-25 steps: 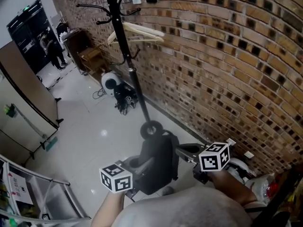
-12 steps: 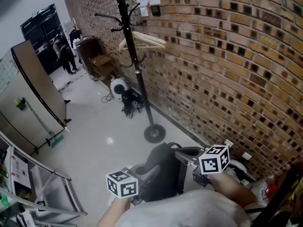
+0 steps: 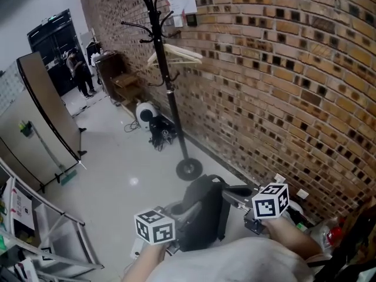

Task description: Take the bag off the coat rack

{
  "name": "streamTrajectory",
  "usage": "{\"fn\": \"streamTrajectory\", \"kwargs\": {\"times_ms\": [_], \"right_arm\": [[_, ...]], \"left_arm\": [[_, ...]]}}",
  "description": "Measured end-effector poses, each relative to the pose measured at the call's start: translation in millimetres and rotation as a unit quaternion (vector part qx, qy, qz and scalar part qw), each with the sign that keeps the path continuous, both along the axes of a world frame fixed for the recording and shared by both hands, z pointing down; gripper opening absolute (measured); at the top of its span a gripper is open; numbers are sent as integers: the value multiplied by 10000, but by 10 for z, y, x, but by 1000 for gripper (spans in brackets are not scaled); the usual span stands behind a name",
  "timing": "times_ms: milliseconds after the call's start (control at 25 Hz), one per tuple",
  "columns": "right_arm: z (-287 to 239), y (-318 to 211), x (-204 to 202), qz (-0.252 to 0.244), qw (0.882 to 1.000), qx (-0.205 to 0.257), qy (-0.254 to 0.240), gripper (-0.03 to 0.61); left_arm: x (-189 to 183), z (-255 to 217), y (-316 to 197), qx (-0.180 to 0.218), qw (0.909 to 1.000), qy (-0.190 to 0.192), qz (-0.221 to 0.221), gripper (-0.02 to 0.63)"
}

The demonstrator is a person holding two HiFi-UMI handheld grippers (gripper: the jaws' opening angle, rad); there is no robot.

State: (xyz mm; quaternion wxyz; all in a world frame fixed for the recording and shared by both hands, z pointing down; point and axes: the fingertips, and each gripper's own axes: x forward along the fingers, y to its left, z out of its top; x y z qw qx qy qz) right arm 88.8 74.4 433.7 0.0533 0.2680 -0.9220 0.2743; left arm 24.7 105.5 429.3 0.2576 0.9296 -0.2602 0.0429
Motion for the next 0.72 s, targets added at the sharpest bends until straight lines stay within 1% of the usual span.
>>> {"fn": "streamTrajectory", "kwargs": {"times_ms": [240, 440, 720], "right_arm": [[61, 127, 91, 1, 10000, 4, -22, -2], [9, 206, 135, -23, 9999, 45, -91, -2], [-43, 312, 224, -141, 9998, 82, -97, -2]], "left_arm": [[88, 1, 99, 64, 10000, -53, -26, 17], [110, 12, 207, 6, 9999, -149, -73, 17], [206, -51, 305, -19, 9997, -160, -157, 17]]}}
